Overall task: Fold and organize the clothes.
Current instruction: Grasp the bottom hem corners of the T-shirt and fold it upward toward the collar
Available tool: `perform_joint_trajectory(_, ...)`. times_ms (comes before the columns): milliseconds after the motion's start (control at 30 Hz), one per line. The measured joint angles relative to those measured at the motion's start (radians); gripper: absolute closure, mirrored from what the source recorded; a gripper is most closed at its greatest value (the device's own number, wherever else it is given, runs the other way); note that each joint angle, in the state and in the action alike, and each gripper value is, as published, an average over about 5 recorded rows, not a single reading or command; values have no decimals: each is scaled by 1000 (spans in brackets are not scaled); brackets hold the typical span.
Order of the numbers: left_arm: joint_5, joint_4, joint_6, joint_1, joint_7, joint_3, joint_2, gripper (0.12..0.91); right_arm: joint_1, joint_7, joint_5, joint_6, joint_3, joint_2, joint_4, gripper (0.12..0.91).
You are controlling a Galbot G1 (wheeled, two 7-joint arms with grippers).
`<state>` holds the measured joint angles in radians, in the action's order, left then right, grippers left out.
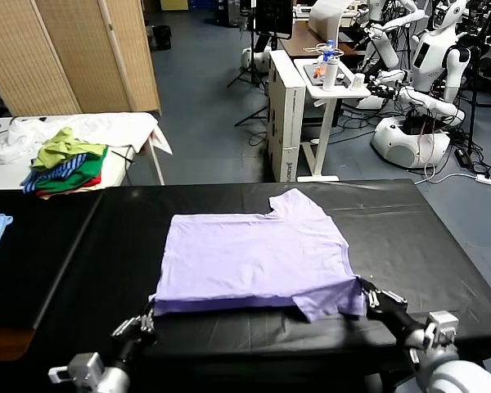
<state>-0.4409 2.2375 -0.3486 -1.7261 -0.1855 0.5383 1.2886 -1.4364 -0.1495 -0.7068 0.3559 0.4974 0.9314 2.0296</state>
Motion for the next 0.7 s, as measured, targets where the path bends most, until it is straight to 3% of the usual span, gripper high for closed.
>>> perform_joint_trajectory(400, -1, -77, 1, 107, 7, -22, -77, 884, 73, -1, 5, 42, -52, 21, -44, 860)
perform_joint_trajectory(500, -1, -96, 3, 129, 7, -25, -80, 884, 61, 14, 4, 65, -41, 17, -33, 730)
perform_joint_trajectory(633, -3, -109, 1, 147, 6, -27, -80, 866, 27, 31, 3, 89, -12, 2, -5, 484)
perform_joint_trajectory(700, -5, -109, -3, 148, 6, -27, -79, 790, -2, 35, 2, 92, 7, -7, 15, 351)
